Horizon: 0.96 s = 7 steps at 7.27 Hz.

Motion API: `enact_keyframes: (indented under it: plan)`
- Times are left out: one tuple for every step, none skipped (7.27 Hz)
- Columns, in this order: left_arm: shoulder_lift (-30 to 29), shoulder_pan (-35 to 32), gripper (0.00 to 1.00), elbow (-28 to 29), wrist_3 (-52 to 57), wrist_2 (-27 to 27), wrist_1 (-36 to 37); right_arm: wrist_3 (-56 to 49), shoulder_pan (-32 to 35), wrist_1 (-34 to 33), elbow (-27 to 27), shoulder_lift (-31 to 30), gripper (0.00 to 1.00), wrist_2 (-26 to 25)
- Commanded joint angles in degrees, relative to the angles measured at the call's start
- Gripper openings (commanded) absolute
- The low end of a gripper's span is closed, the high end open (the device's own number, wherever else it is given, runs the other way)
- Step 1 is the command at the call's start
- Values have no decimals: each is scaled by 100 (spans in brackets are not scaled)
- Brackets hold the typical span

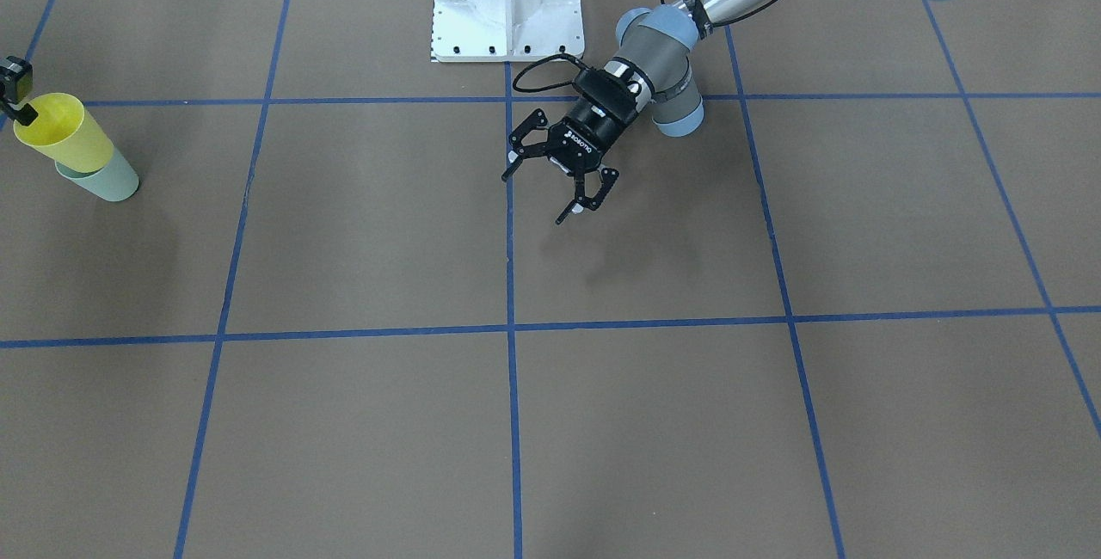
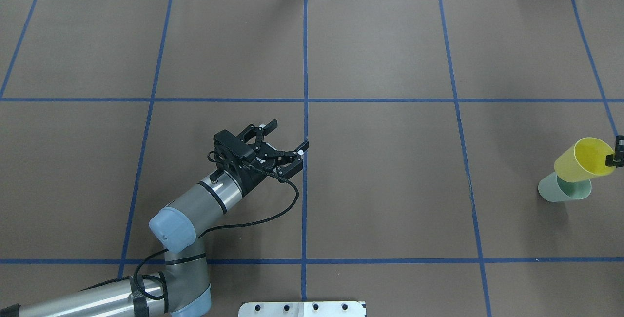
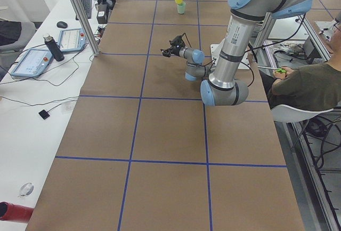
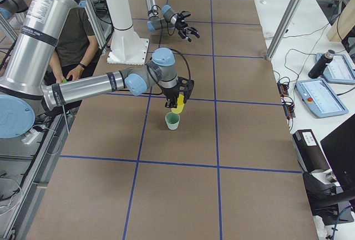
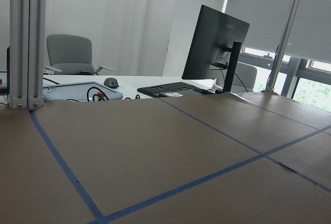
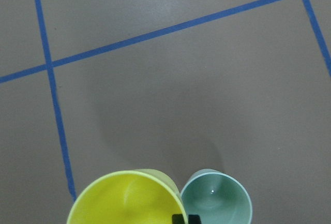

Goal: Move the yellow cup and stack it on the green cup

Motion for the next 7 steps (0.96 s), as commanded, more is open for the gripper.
enact_keyframes:
  plan:
    - [-3, 0, 100, 4, -33, 1, 1, -46, -33, 0, -85, -54, 0, 3]
    - [5, 0, 100, 13, -33, 1, 1, -46, -33, 8, -173, -28, 0, 11]
    - [-3, 0, 100, 4, -33, 1, 1, -46, -42, 17, -217, -10, 0, 3]
    - [-3, 0, 100, 4, -33, 1, 1, -46, -42, 17, -296, 42, 0, 11]
    - [-3, 0, 100, -4, -33, 1, 1, -54, -42, 26, -366, 43, 0, 46]
    - [-3, 0, 100, -4, -33, 1, 1, -54, -42, 26, -358, 34, 0, 73]
    - [-3, 0, 100, -4, -33, 1, 1, -54, -42, 26, -376, 34, 0, 73]
